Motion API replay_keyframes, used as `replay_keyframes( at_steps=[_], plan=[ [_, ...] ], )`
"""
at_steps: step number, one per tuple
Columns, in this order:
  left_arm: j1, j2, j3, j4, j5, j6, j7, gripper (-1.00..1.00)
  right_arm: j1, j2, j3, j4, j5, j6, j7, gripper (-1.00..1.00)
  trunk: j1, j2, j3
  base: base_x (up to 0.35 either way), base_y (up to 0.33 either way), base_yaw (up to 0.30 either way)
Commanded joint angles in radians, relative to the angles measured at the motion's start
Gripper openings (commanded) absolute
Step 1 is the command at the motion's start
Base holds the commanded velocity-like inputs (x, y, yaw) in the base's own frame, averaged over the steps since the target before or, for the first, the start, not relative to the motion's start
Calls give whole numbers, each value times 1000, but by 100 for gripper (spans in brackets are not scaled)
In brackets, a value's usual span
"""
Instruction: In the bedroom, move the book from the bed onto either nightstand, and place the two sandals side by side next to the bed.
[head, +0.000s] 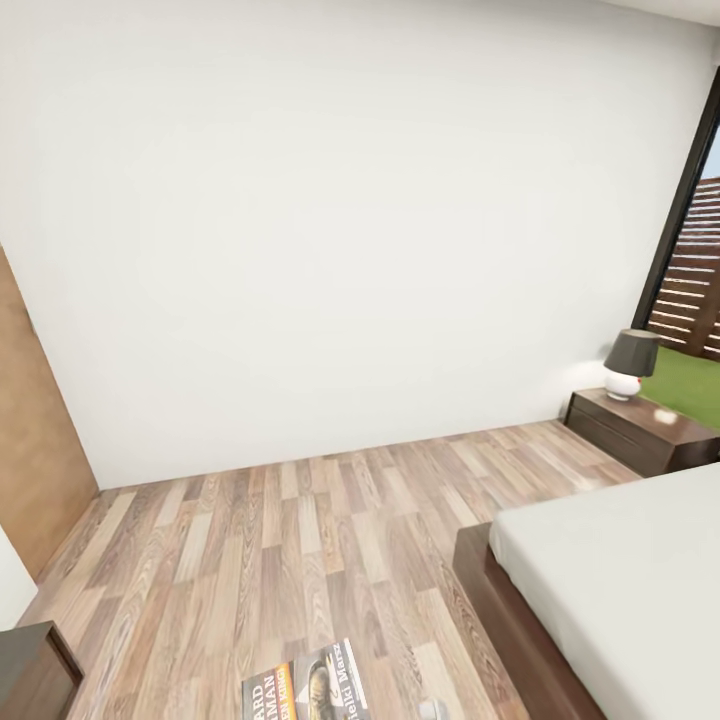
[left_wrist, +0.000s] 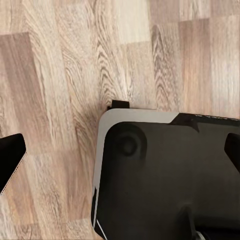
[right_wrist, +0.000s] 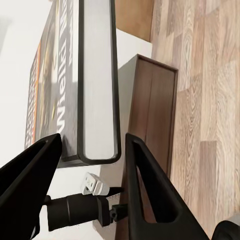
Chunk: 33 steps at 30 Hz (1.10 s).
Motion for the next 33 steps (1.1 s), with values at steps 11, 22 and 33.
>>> replay_keyframes(
  at_steps=[11,22,33],
  plan=[
    [0,0,-8,1,10,-3,-3,100,-1,0,1,0,-11,11,2,-100,1,-1,0,323,106,0],
    [0,0,-8,1,10,-3,-3,100,-1,0,1,0,-11,11,-3,-100,1,-1,0,323,106,0],
    [0,0,-8,1,10,-3,-3,100,-1,0,-1,0,-16,12,-4,-100,1,-1,0,323,106,0]
  ],
)
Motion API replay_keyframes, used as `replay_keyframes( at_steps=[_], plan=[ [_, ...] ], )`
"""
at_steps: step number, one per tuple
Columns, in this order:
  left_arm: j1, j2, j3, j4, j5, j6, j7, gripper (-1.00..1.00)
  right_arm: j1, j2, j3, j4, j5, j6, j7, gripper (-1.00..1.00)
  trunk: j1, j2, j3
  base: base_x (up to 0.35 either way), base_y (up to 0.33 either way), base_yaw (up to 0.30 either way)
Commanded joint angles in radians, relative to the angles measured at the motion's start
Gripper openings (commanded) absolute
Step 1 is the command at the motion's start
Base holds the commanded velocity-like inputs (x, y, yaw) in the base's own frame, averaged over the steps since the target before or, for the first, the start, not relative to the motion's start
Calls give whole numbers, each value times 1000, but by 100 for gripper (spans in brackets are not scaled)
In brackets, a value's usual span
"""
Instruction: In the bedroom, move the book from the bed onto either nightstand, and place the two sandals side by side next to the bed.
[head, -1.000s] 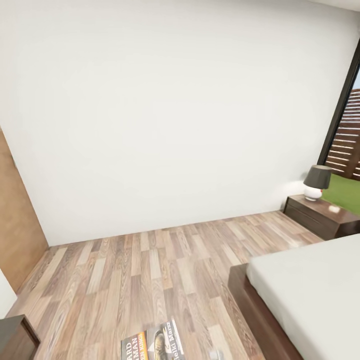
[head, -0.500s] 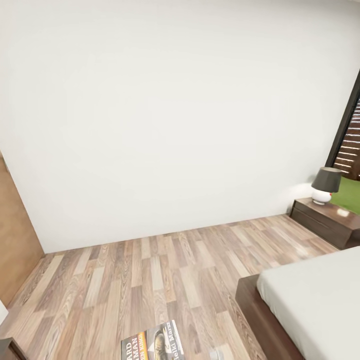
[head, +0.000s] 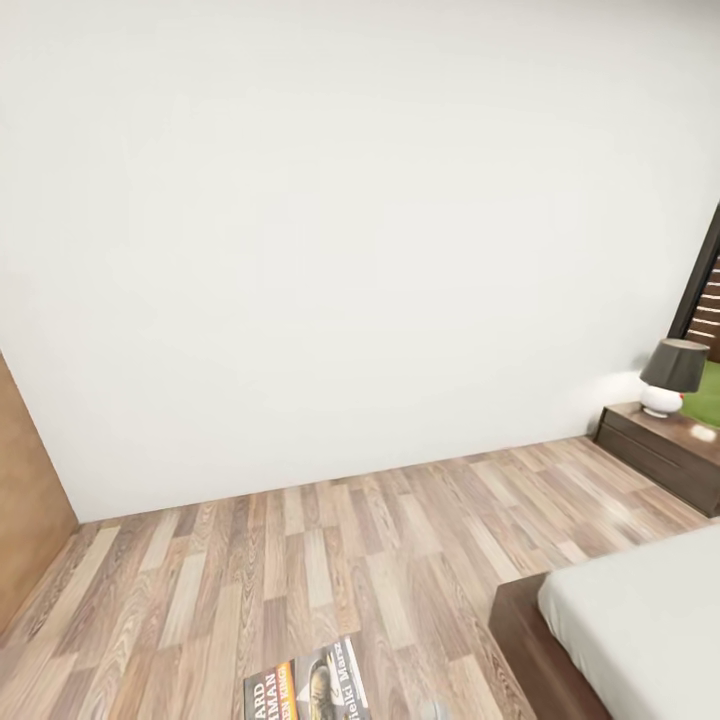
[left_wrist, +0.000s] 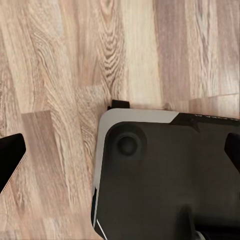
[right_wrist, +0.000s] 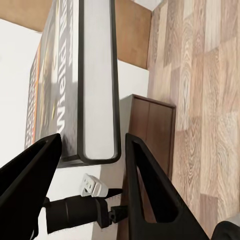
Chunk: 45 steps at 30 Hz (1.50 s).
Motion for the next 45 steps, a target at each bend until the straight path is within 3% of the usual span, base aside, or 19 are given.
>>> replay_keyframes(
  at_steps=[1,45],
  plan=[
    [0,0,-8,1,10,-3,-3,100,-1,0,0,0,-11,11,3,-100,1,-1,-1,323,106,0],
    [0,0,-8,2,10,-19,-3,100,-1,0,-1,1,-11,11,2,-100,1,-1,-22,323,106,22]
  ],
)
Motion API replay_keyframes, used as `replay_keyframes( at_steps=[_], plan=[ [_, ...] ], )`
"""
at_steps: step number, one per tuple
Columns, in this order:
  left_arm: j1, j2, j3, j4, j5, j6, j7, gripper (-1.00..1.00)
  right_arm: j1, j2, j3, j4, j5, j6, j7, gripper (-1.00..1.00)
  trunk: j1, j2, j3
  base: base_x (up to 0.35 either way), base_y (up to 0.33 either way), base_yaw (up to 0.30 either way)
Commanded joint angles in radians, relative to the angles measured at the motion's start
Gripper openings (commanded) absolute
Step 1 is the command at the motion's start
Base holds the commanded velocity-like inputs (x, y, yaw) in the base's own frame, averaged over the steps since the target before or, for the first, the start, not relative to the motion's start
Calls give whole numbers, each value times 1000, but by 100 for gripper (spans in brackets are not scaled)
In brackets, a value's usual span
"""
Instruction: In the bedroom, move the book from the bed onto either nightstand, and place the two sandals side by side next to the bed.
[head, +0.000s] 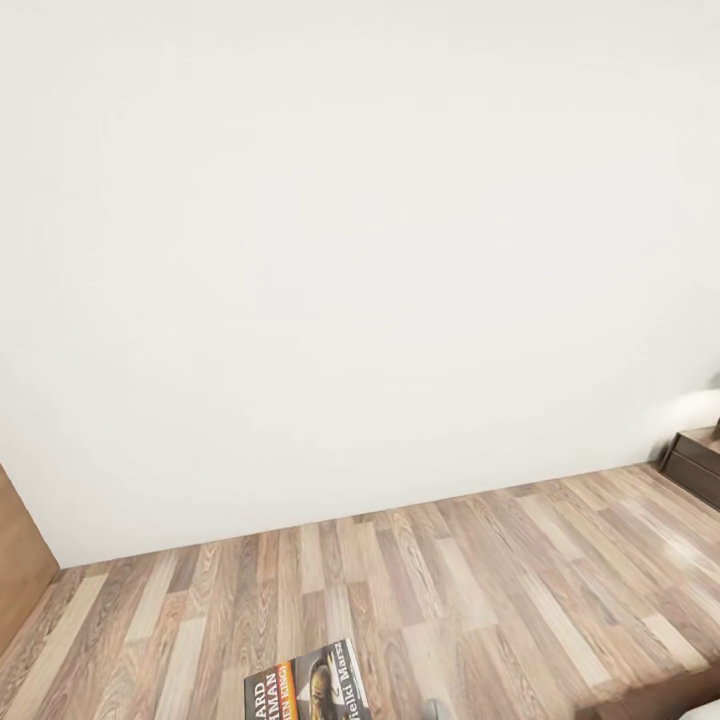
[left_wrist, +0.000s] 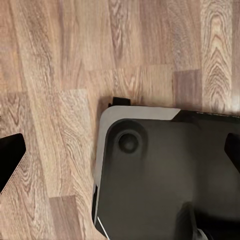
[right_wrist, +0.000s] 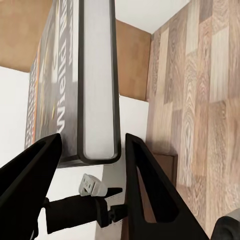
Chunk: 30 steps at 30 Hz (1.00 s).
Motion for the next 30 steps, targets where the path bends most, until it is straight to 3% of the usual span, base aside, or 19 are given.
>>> replay_keyframes(
  at_steps=[1,16,30],
  plan=[
    [0,0,-8,1,10,-4,-4,100,-1,0,0,0,-11,11,4,-100,1,-1,0,323,106,-18],
    [0,0,-8,2,10,-5,-4,100,-1,0,0,0,-11,11,4,-100,1,-1,0,323,116,-155],
    [0,0,-8,2,10,-5,-4,100,-1,0,0,1,-11,11,4,-100,1,-1,0,323,133,-58]
  ],
)
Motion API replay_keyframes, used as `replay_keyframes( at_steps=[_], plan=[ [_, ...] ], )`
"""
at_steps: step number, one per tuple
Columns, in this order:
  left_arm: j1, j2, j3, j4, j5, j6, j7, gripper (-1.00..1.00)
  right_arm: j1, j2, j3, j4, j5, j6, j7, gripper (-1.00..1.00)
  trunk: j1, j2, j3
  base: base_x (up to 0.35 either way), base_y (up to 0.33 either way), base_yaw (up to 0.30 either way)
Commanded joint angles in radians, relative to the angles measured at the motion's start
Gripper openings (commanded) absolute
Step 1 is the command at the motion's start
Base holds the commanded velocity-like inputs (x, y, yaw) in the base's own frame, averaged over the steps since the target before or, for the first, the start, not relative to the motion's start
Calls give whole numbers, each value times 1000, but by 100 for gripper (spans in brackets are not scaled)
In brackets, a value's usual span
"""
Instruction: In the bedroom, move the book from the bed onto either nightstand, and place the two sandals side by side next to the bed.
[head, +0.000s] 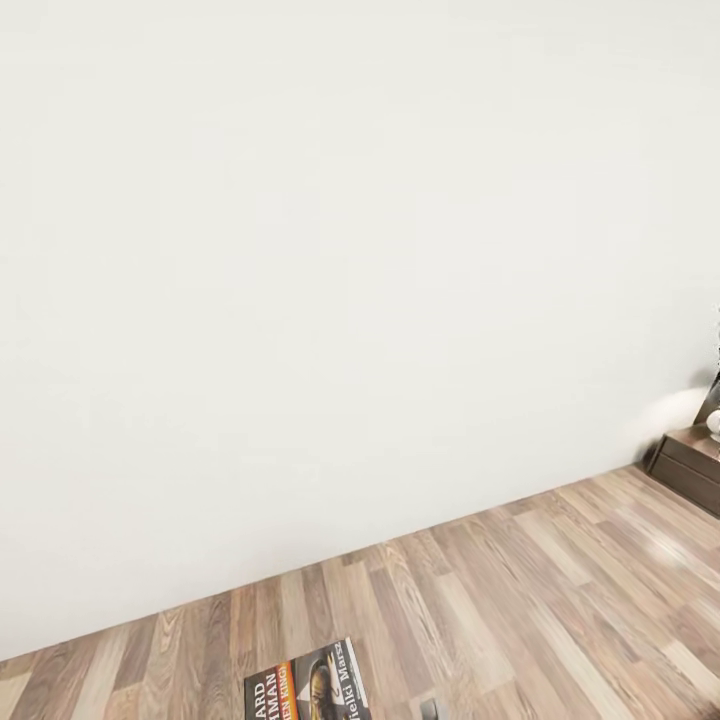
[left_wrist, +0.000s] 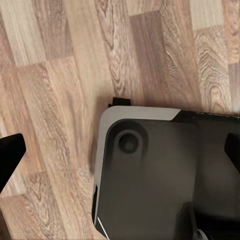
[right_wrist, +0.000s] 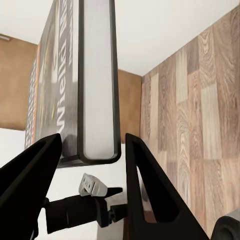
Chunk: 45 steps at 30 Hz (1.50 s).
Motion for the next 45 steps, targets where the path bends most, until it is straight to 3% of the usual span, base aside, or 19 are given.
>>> replay_keyframes(
  at_steps=[1,45],
  plan=[
    [0,0,-8,1,10,-3,-4,100,-1,0,0,0,-10,11,4,-100,1,-1,0,323,134,-139],
    [0,-1,-21,0,10,-5,-3,100,-1,-13,-1,2,-12,12,4,-100,1,-1,0,267,78,-263]
  ],
)
